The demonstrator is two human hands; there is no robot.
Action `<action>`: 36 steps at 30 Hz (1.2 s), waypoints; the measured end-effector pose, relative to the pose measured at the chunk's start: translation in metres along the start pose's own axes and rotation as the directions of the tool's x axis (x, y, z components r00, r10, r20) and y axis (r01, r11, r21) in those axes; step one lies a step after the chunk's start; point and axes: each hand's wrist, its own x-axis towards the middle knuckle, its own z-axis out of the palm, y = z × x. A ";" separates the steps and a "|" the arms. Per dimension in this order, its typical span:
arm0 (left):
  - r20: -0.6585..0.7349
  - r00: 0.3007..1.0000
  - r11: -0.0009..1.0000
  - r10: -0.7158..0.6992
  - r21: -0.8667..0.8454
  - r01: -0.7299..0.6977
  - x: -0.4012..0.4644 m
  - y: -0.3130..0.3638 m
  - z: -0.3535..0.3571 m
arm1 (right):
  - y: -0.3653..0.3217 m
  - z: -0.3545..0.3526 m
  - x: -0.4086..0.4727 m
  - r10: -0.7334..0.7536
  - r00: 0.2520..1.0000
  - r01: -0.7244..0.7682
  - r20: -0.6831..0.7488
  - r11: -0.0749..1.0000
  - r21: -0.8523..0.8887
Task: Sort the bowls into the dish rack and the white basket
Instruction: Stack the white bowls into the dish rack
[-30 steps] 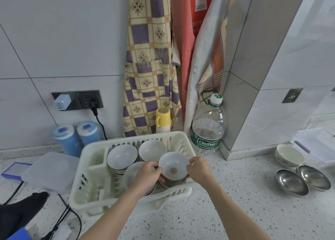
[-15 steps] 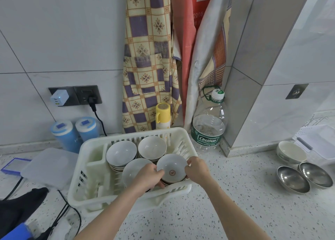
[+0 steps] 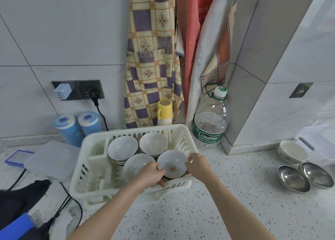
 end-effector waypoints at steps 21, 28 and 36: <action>-0.174 0.982 0.865 0.077 -0.479 -0.152 -0.065 -0.042 -0.007 | -0.006 0.007 -0.062 0.027 0.969 0.036 -0.245 0.968 0.248; -0.208 0.977 0.803 0.041 -0.575 -0.156 -0.096 -0.079 -0.009 | -0.011 0.038 -0.120 0.080 0.966 0.070 -0.244 0.831 0.552; -0.228 0.968 0.866 -0.106 -0.500 -0.023 -0.117 -0.117 0.028 | 0.024 0.060 -0.159 0.132 0.991 -0.098 -0.016 0.807 0.583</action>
